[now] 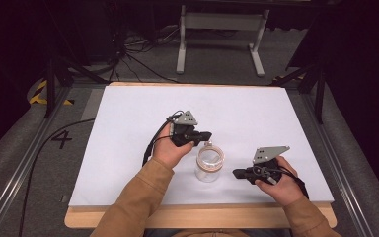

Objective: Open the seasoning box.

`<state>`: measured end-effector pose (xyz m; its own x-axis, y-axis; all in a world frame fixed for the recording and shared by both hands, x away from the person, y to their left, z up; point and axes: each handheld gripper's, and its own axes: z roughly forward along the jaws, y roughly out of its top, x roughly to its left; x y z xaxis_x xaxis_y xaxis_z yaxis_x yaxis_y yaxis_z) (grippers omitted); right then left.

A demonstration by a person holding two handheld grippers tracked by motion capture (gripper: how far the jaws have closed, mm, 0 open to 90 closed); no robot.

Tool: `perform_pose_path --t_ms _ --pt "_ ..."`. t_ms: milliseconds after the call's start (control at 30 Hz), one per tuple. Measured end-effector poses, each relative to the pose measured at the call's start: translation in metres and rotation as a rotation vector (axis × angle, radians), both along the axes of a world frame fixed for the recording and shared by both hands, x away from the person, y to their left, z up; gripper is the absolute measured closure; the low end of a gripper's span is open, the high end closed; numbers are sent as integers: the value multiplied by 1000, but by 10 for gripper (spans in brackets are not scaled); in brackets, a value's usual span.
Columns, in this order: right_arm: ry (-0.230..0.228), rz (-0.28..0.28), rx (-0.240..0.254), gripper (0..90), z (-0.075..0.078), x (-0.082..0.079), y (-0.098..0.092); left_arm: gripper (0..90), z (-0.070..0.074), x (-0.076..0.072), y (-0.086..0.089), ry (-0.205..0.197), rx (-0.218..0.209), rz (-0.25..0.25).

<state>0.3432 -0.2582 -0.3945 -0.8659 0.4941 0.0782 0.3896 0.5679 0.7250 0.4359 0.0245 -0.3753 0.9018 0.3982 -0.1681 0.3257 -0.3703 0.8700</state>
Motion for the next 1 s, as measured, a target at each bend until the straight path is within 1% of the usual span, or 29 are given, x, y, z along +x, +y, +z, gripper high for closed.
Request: perform_pose_path --t_ms 100,200,300,367,400,467,500,567,833,900,1000 --pt "-7 10 7 900 2 -2 5 900 -1 1 0 1 -11 -2" --pt "-16 26 17 900 5 -6 10 900 -1 0 0 0 -7 0" --pt "-36 38 35 900 7 -8 15 900 0 -1 -1 -7 2 5" --pt "-41 40 39 900 7 -10 17 900 0 -1 0 -2 1 4" --pt "-47 43 43 900 8 -10 19 900 -1 0 -1 0 -10 4" --pt "-48 45 48 900 8 -11 20 900 -1 0 -1 -3 -10 7" --pt "-54 50 55 900 9 -11 21 900 -1 0 -1 -10 -4 13" --pt "-63 54 63 900 9 -12 23 900 -1 0 -1 -10 6 13" --pt "-66 56 73 900 9 -13 27 900 -1 -1 -1 -19 7 16" --pt "-66 56 74 900 9 -13 27 900 -1 -1 -1 -21 13 17" --pt "-71 53 89 900 10 -12 27 900 -1 -1 -2 -24 10 21"
